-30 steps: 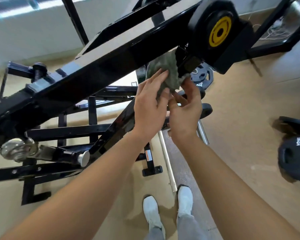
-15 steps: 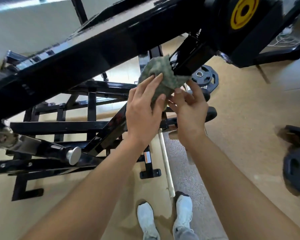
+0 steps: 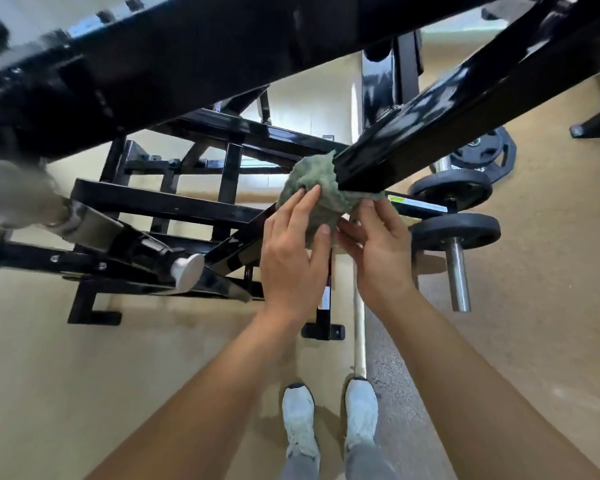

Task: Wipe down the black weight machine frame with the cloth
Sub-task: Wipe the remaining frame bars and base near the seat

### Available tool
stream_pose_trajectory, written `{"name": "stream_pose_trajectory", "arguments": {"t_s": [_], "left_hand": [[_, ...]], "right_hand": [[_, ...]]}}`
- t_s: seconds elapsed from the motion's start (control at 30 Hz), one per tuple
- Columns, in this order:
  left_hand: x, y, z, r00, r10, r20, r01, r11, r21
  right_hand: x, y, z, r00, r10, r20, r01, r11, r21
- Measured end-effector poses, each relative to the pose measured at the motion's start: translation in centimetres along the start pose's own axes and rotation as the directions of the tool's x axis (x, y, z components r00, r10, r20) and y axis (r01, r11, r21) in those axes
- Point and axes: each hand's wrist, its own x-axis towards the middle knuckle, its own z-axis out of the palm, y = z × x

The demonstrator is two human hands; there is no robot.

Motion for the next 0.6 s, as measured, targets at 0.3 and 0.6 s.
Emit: {"name": "stream_pose_trajectory", "arguments": {"t_s": [0.3,0.6], "left_hand": [[-2.0,-4.6,0.0,0.965,-0.261,-0.014,0.261,0.965,-0.033],[-3.1,-8.8,-0.9,0.912,-0.41,-0.009,0.41,0.912,0.022]], "right_hand": [[1.2,4.6,0.0,0.933,0.302,0.194,-0.313,0.95,0.023],[1.5,10.4,1.5,0.888,0.361,0.284,-0.413,0.899,0.149]]}}
